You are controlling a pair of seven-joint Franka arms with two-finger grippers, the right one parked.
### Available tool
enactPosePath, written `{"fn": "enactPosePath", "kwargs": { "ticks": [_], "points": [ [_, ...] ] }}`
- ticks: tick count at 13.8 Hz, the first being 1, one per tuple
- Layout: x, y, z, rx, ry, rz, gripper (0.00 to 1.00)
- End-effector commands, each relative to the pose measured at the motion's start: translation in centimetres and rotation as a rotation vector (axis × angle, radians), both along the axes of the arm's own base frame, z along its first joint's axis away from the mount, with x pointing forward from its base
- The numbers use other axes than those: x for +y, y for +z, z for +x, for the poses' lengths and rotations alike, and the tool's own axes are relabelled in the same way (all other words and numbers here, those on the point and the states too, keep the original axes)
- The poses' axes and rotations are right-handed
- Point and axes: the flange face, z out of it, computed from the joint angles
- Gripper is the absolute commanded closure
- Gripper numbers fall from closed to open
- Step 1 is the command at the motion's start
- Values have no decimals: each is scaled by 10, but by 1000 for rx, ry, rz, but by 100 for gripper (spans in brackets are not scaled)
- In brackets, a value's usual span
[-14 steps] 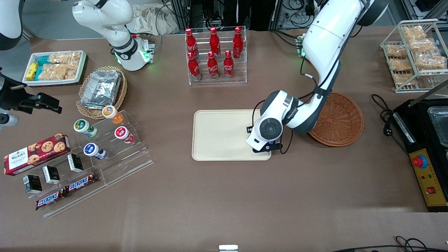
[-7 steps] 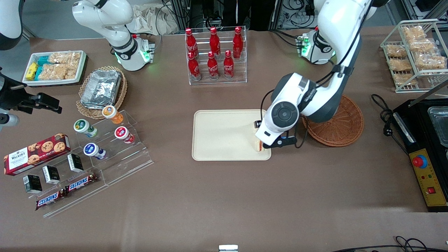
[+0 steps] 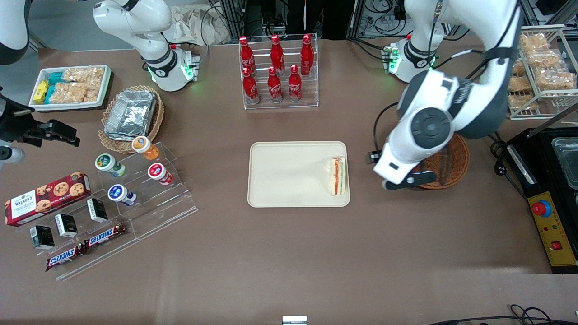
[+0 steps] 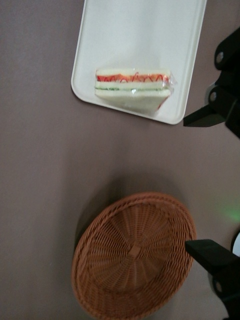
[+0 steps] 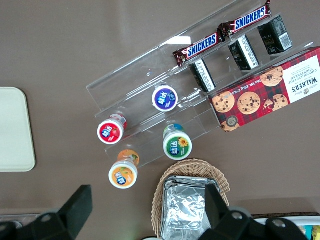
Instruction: Place sandwich from basket to tray
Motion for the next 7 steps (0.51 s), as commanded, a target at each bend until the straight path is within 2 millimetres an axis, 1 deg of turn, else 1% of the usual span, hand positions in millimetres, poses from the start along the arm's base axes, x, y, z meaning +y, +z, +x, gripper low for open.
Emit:
{"fn": "enactPosePath", "kwargs": {
  "ticks": [1, 4, 5, 7],
  "points": [
    [57, 34, -3, -16, -49, -13, 0],
    [117, 65, -1, -36, -122, -46, 0],
    [135, 73, -2, -41, -137, -55, 0],
    [162, 91, -4, -67, -138, -62, 0]
  ]
}}
